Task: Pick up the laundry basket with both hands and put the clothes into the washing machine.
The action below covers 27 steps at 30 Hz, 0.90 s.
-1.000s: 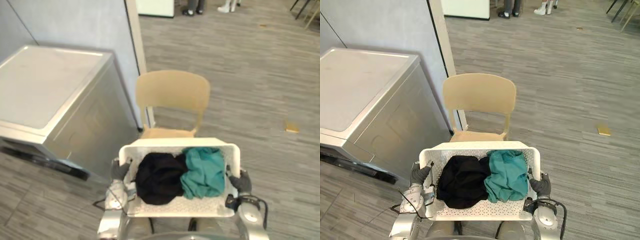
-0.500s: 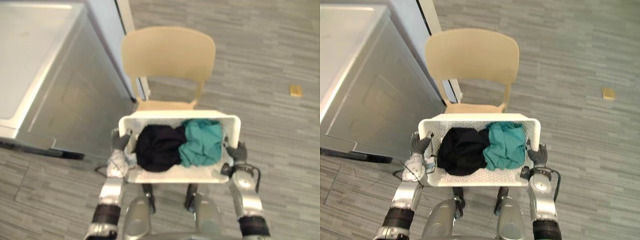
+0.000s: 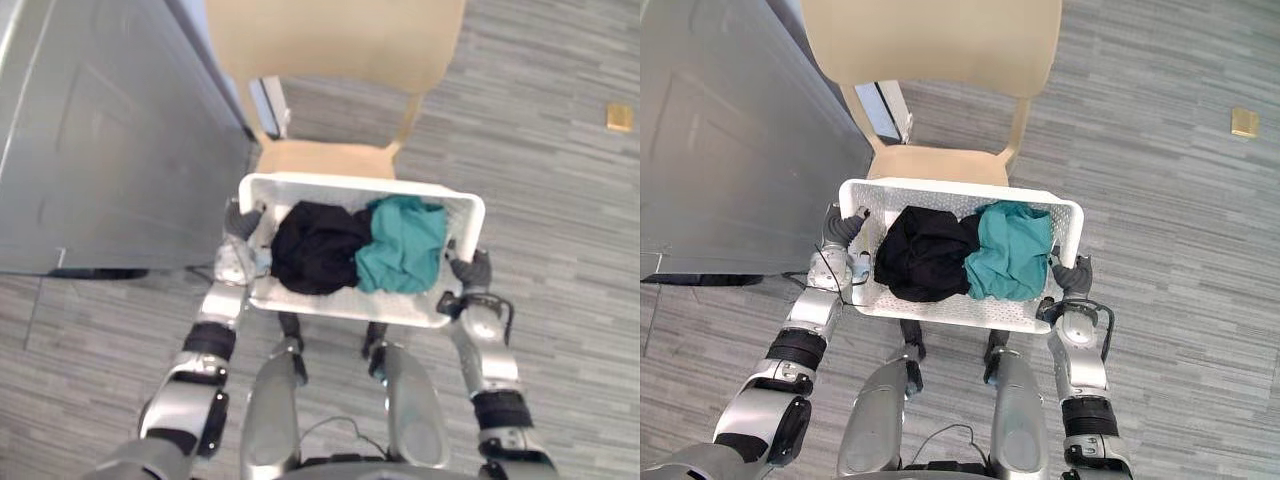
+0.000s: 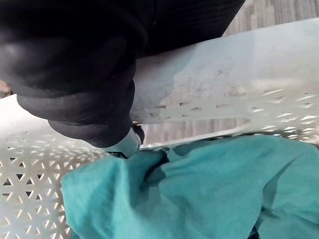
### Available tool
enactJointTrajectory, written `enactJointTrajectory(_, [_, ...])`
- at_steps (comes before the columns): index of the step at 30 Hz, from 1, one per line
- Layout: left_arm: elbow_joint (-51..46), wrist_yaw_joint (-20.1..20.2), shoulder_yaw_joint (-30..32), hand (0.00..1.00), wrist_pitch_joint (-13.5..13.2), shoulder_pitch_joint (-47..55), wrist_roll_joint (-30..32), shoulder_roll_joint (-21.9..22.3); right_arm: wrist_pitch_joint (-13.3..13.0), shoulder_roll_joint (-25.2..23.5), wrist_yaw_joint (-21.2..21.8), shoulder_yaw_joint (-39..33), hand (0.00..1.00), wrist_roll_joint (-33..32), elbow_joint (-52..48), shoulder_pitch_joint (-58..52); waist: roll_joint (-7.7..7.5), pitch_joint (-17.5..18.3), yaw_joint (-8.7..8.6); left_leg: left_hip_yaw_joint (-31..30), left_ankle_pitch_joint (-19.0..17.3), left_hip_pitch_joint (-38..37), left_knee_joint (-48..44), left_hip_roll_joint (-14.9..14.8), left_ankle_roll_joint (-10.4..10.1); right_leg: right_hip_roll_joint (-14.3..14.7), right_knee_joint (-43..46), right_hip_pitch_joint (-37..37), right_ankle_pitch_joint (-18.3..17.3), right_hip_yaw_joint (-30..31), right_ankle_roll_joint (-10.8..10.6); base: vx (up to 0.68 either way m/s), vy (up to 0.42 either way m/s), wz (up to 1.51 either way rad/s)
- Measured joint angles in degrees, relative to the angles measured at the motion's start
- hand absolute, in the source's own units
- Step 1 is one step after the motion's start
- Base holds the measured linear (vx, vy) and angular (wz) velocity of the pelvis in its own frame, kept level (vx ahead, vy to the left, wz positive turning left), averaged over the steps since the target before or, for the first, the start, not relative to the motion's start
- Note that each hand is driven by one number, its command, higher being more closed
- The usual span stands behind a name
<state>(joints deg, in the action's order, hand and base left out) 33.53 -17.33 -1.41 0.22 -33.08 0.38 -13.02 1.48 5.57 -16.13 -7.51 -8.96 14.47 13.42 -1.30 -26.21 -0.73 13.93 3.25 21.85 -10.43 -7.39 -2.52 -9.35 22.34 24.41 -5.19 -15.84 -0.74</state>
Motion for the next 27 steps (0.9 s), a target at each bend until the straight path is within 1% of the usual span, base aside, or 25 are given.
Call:
enactJointTrajectory(6, [0.8,0.0,0.0,1.0,0.7,-2.4,0.0,-0.1,0.0,1.8,-0.3,0.5,1.0,-0.8,2.2,2.8,-0.21,-1.0,0.42,-1.3,0.0,0.7,-0.5,-0.2,0.0,0.1,0.3,0.0,0.0,-0.5,0.0,-0.04,0.001,0.06])
enactJointTrajectory(7, [0.8,0.0,0.1,0.0,0.8,-2.4,0.0,-0.1,0.0,1.9,-0.3,0.5,0.0,-1.1,2.3,2.9,-0.21,-1.0,0.47,-1.3,0.0,0.7,-0.5,-0.2,0.0,0.1,0.3,0.0,0.0,-0.5,0.0,0.0,0.0,0.0])
enactJointTrajectory(12, [0.8,-0.8,2.2,0.0,1.2,-4.3,0.0,-0.1,0.0,2.0,0.1,0.6,0.0,-2.4,3.0,3.7,-0.19,-1.0,0.93,-1.3,0.2,0.7,-0.5,-0.3,0.0,0.2,0.4,0.1,0.0,-0.6,0.0,0.0,0.0,0.0])
enactJointTrajectory(16, [0.8,-3.5,3.5,0.0,1.1,-5.3,-1.2,-0.1,-0.5,2.0,0.0,0.6,0.0,-2.4,5.2,5.7,-0.15,-1.0,1.46,-1.3,0.2,0.7,-0.4,-0.3,0.0,0.2,0.3,0.1,0.0,-0.7,0.0,0.03,-0.001,0.01])
enactJointTrajectory(18, [0.8,-4.8,4.2,0.0,1.1,-5.3,-2.0,-0.1,-1.1,1.9,-0.2,0.6,0.0,-2.4,6.5,6.7,-0.15,-1.0,1.51,-1.3,0.2,0.7,-0.3,-0.2,0.0,0.2,0.3,0.1,0.0,-0.7,0.0,0.0,0.0,0.0])
enactJointTrajectory(20, [0.8,-7.0,4.9,0.0,1.1,-5.3,-2.1,-0.1,-1.3,1.9,-1.3,0.4,0.0,-2.7,7.2,7.7,-0.14,-1.0,1.49,-1.4,0.4,0.7,0.0,-0.1,0.1,0.1,0.2,0.1,0.0,-0.8,0.0,0.0,0.0,0.0])
enactJointTrajectory(21, [0.8,-7.2,5.1,0.0,1.1,-5.4,-2.1,-0.1,-1.3,2.0,-1.4,0.4,0.0,-2.7,7.3,7.6,-0.14,-1.0,1.49,-1.4,0.5,0.7,0.1,-0.1,0.1,0.1,0.1,0.1,0.0,-0.8,0.0,0.01,-0.002,0.06])
enactJointTrajectory(25, [0.6,-9.0,8.6,0.0,0.0,-6.1,-5.1,-0.3,-1.3,2.0,-2.6,-0.9,0.0,-3.8,7.5,7.6,-0.13,-1.0,1.57,-1.6,0.9,0.6,0.5,-0.1,-0.1,0.1,0.0,0.1,0.0,-1.0,0.0,0.01,-0.002,0.02])
enactJointTrajectory(27, [0.5,-9.0,8.8,0.0,-0.6,-6.1,-6.0,-1.3,-1.3,2.5,-2.8,-2.2,0.0,-4.0,8.0,7.6,-0.13,-1.0,1.59,-1.6,0.9,0.5,0.5,-0.1,-0.2,0.1,0.0,0.0,0.0,-1.0,0.0,0.0,0.0,0.0])
